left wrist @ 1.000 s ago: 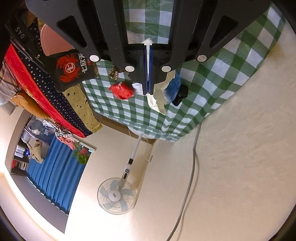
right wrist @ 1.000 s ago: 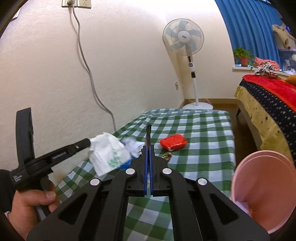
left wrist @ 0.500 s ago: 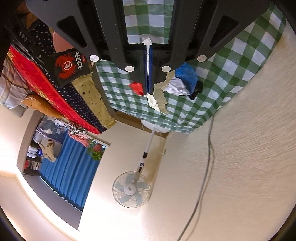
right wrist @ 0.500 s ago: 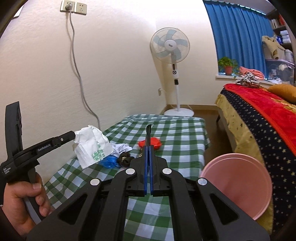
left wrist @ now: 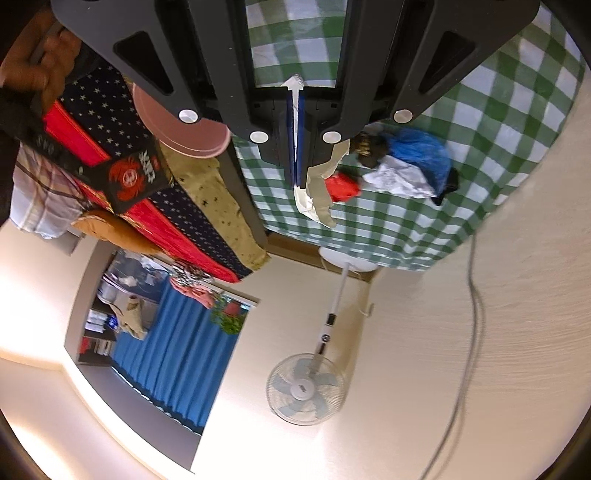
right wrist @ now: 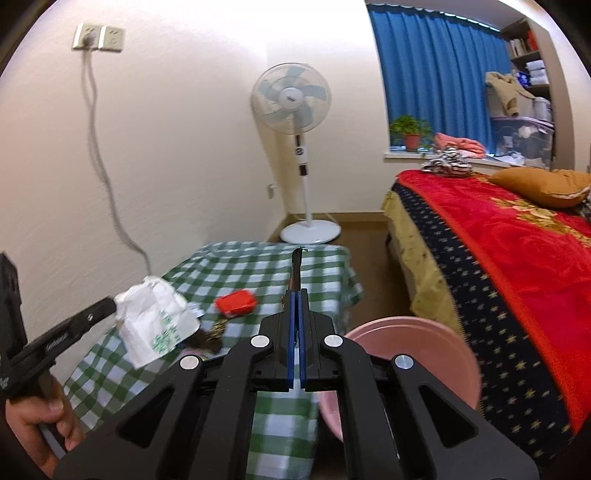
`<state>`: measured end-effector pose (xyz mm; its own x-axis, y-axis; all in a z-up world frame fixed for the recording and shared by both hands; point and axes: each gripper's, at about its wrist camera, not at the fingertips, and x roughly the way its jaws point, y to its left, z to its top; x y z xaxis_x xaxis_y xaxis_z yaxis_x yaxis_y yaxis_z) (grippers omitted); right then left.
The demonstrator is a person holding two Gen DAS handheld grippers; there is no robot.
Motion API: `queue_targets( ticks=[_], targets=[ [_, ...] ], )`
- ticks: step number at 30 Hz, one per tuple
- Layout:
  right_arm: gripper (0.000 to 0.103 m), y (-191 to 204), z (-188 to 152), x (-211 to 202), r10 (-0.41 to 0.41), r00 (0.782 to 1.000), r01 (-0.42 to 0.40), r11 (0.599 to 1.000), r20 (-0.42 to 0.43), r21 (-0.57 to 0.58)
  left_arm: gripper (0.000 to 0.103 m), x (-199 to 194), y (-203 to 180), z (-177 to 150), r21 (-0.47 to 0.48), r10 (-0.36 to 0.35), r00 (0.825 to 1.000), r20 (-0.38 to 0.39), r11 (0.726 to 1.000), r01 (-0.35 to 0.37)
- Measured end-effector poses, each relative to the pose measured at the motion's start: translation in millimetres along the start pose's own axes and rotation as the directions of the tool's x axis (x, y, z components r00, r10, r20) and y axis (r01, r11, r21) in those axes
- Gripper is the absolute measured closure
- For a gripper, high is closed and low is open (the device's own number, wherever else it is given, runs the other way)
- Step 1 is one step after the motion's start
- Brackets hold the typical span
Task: Collect trash
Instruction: 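Carry the snack packet and white paper over the pink bin with both tools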
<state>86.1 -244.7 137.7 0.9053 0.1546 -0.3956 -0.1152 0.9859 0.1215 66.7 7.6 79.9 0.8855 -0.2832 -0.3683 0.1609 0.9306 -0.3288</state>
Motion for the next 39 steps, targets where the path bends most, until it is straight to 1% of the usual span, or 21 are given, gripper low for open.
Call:
queue_targets(
  ticks=[6,13,18,21,30,39],
  targets=[
    [0.101,-46,19,-3,-0.076,0.997,0.075,0.996,0.018,0.037,0.102,14,-27,-5,0.035,-0.053,0.998,-0.027,0.998,0.054],
    [0.101,-79,19,4,-0.123,0.992,0.121,0.989,0.015,0.079,0.102,33,-63,-8,0.083,-0.107,0.992,-0.065,0.990,0.112],
    [0.101,-89,6,15,-0.139,0.990,0.140,0.984,-0.018,0.109,0.102,49,-88,-10,0.107,-0.137,0.987,-0.089,0.983,0.146],
    [0.101,-94,2,21,-0.161,0.986,0.165,0.980,-0.038,0.112,0.102,60,-102,-13,0.116,-0.153,0.983,-0.105,0.980,0.165],
    [0.101,-102,2,32,-0.210,0.977,0.213,0.970,-0.039,0.115,0.102,96,-136,-23,0.149,-0.195,0.969,-0.149,0.965,0.217],
    [0.101,-121,0,34,-0.231,0.972,0.236,0.956,-0.050,0.174,0.102,123,-156,-36,0.161,-0.214,0.956,-0.199,0.956,0.247]
  ],
)
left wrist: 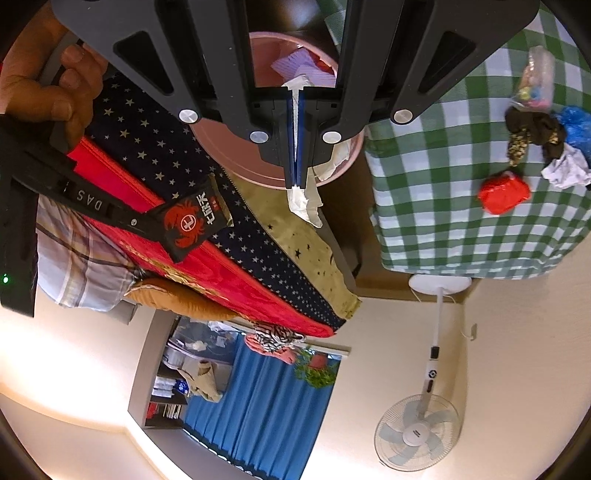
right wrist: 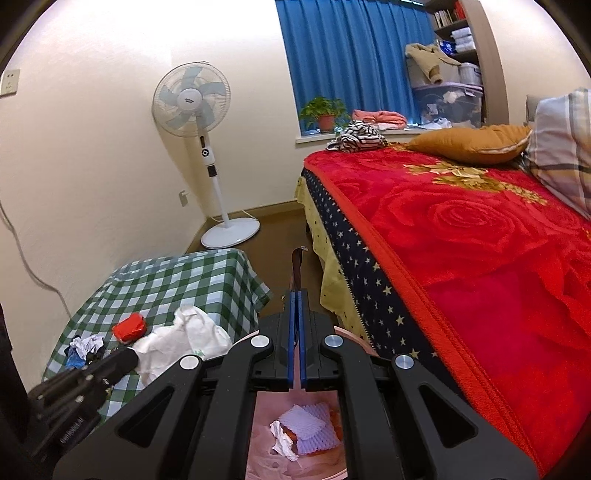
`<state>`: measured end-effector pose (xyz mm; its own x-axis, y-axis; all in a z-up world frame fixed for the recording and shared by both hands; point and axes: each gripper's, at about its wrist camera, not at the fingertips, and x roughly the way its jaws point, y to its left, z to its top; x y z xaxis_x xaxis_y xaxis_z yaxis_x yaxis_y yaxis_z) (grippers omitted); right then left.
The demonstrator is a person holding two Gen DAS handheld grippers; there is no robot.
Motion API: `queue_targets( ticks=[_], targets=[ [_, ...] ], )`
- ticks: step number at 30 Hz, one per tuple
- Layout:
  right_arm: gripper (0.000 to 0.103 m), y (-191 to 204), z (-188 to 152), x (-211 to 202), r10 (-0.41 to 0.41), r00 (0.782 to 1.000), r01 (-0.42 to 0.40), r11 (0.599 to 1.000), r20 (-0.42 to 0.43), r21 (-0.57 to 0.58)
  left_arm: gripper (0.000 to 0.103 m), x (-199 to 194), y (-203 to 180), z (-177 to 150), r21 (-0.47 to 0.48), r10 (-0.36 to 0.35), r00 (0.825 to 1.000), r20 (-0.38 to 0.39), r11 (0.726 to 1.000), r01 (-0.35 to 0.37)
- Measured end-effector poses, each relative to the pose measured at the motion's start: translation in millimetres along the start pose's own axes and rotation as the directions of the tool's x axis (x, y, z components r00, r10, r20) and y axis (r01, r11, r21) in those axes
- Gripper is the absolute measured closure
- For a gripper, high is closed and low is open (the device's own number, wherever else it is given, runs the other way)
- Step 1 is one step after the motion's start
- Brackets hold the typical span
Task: Collect trash
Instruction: 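Carry the snack packet and white paper over the pink bin with both tools, then open both tools to drop the snack packet and white paper into the bin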
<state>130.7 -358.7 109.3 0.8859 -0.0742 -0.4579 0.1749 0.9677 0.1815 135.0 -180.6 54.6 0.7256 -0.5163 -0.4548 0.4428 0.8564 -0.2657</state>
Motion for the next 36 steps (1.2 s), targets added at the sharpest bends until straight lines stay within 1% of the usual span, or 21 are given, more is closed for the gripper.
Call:
queue_targets(
  ticks=[6,7,9,10,11,12,13,14,26,36],
  targets=[
    [0.101,0,0,-1,-0.013,1.000,0.013,1.000,-0.002,0.012,0.102,10,-5,-1,-0.006,-0.012,1.000,-0.021,1.000,0.012],
    [0.098,0,1,0,-0.018,1.000,0.018,1.000,-0.002,0.015,0.102,12,-6,-1,-0.009,-0.017,0.999,-0.028,1.000,0.017],
    [0.096,-2,1,1,-0.034,0.999,0.034,0.999,-0.003,0.024,0.101,16,-6,-2,-0.008,-0.021,0.999,-0.050,1.000,0.020],
    [0.090,-3,1,1,-0.031,0.999,0.032,0.999,-0.007,0.031,0.099,17,-6,-2,-0.009,-0.018,0.998,-0.061,1.000,0.017],
    [0.079,-3,1,2,-0.031,1.000,0.031,0.999,-0.006,0.034,0.093,18,-4,-2,-0.012,-0.014,0.998,-0.067,1.000,0.013],
    [0.073,-3,1,0,-0.034,0.999,0.034,0.999,0.000,0.033,0.084,16,-3,-3,-0.015,-0.008,0.998,-0.069,1.000,0.007],
    [0.061,-3,1,0,-0.036,0.999,0.036,0.999,0.004,0.030,0.080,15,-2,-3,-0.018,0.000,0.998,-0.066,1.000,-0.001],
    [0.056,-2,1,-1,-0.039,0.999,0.039,0.999,0.009,0.025,0.076,12,0,-3,-0.023,0.005,0.998,-0.062,1.000,-0.007],
    [0.055,11,-2,-9,-0.006,1.000,0.006,1.000,0.024,-0.026,0.076,-27,15,2,-0.028,0.075,0.997,-0.024,0.997,-0.075],
    [0.055,41,-14,-19,0.039,0.999,-0.036,0.994,0.031,-0.101,0.076,-70,38,-5,-0.054,0.160,0.987,-0.001,0.986,-0.159]
  ],
)
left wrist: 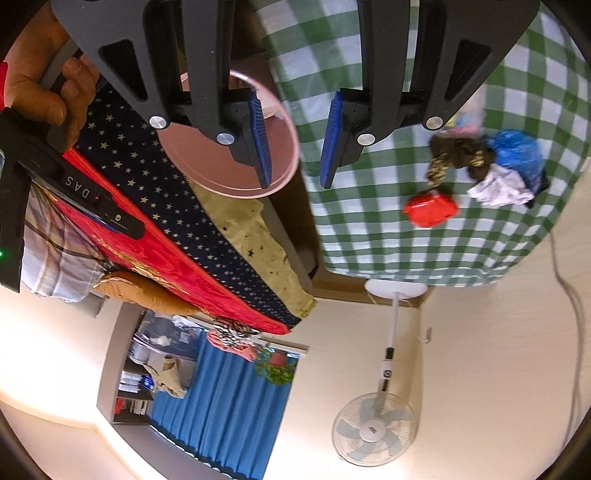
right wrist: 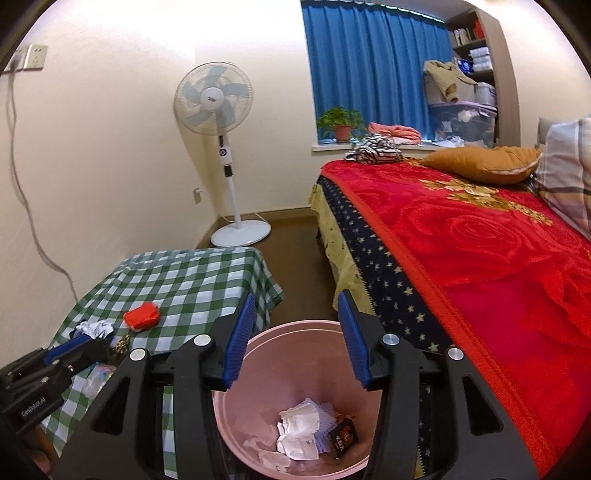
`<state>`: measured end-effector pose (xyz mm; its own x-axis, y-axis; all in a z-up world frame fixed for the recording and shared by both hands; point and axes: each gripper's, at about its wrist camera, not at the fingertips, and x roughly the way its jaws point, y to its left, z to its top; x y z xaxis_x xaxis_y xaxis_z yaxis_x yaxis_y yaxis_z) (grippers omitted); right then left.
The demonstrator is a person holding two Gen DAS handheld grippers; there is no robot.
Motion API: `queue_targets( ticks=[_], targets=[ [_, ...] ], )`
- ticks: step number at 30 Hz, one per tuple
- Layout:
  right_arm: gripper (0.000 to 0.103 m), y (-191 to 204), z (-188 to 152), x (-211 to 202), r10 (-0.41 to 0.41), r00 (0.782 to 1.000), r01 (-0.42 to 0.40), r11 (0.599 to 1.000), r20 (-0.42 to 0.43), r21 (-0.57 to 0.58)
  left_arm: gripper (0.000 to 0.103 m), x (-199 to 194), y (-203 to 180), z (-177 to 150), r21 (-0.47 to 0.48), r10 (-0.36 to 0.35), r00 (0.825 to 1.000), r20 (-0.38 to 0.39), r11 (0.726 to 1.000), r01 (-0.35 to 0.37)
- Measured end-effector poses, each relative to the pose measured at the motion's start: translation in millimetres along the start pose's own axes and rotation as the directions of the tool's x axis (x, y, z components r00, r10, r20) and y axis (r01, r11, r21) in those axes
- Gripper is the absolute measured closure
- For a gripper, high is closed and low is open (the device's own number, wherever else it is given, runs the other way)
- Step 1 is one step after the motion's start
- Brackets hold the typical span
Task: Collect trash
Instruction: 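Open both tools to drop the snack packet and white paper into the bin, then move the left tool to the blue plastic bag while the right tool approaches the leopard-print cloth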
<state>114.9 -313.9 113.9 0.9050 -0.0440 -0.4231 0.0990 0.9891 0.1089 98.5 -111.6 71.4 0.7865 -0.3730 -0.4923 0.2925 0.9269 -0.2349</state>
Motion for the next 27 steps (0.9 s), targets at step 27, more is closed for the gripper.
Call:
queue_targets(
  ticks=[27],
  targets=[
    [0.055,157,-62,74,0.325,0.934,-0.332,0.943,-0.147,-0.023,0.076,-15,151,-45,-0.273,0.366,0.930,0.023,0.898,-0.346]
  ],
)
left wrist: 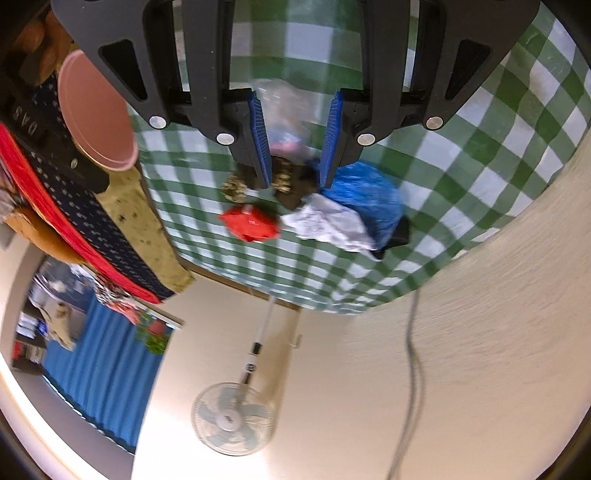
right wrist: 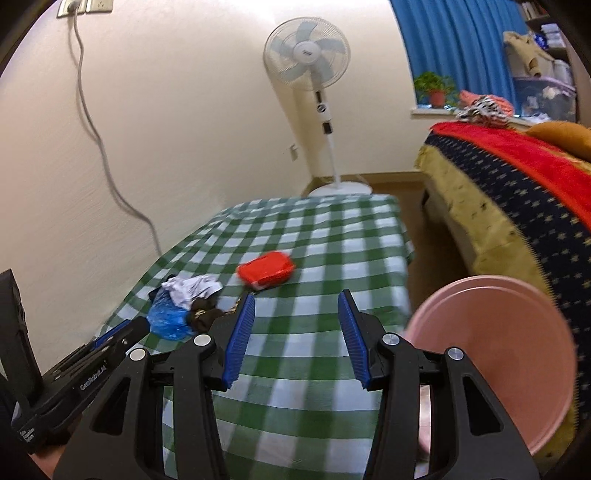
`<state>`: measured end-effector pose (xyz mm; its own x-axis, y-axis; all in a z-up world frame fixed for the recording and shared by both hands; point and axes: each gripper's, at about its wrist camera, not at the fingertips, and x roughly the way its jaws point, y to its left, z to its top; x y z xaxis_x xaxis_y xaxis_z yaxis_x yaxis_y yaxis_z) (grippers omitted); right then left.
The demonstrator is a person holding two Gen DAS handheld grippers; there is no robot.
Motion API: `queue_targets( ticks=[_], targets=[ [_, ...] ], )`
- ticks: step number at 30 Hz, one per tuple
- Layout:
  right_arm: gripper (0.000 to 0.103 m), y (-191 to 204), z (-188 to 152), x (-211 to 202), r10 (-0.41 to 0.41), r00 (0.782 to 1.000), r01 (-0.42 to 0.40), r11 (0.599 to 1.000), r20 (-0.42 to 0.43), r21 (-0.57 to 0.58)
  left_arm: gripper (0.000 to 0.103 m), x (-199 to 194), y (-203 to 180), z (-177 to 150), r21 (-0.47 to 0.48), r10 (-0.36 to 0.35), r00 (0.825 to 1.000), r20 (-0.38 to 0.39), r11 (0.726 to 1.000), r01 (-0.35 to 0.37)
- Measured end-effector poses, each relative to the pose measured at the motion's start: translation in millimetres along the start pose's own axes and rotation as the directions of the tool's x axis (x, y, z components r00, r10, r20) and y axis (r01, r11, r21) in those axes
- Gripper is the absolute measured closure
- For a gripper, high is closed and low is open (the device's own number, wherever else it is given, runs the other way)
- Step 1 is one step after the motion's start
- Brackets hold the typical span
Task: Collect trash
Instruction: 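Move the left tool to the blue plastic bag while the right tool approaches the leopard-print cloth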
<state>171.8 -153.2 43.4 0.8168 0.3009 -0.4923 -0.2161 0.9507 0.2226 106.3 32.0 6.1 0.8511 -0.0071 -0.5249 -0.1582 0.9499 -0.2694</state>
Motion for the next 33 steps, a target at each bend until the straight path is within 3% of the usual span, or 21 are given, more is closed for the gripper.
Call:
queue_targets(
  ticks=[10,13,15,18,28,30,32,33],
  targets=[
    [0.055,20,-8,51,0.093,0.993,-0.091,0.995,-0.069,0.031,0.076,28,33,4,-0.068,0.085,0.996,-0.020,0.994,-0.086],
    [0.048,28,-10,66,0.113,0.989,-0.110,0.993,-0.094,0.036,0.076,35,39,7,-0.086,0.097,0.995,-0.032,0.991,-0.099],
    [0.045,29,-11,74,0.133,0.985,-0.128,0.991,-0.114,0.045,0.073,42,44,9,-0.102,0.097,0.994,-0.053,0.989,-0.102],
    [0.040,30,-13,87,0.154,0.978,-0.146,0.987,-0.138,0.064,0.060,49,53,10,-0.139,0.104,0.992,-0.072,0.984,-0.113],
    [0.039,39,-22,119,0.203,0.946,-0.189,0.979,-0.251,0.082,0.057,79,62,12,-0.217,0.053,0.984,-0.168,0.972,-0.089],
    [0.041,40,-23,122,0.206,0.941,-0.191,0.978,-0.267,0.081,0.058,82,64,12,-0.230,0.044,0.984,-0.174,0.970,-0.084],
    [0.054,42,-25,125,0.217,0.935,-0.204,0.976,-0.280,0.075,0.061,84,63,12,-0.223,0.037,0.982,-0.183,0.972,-0.078],
    [0.057,43,-25,125,0.220,0.934,-0.208,0.975,-0.281,0.072,0.070,85,61,11,-0.218,0.029,0.982,-0.186,0.973,-0.070]
  ],
)
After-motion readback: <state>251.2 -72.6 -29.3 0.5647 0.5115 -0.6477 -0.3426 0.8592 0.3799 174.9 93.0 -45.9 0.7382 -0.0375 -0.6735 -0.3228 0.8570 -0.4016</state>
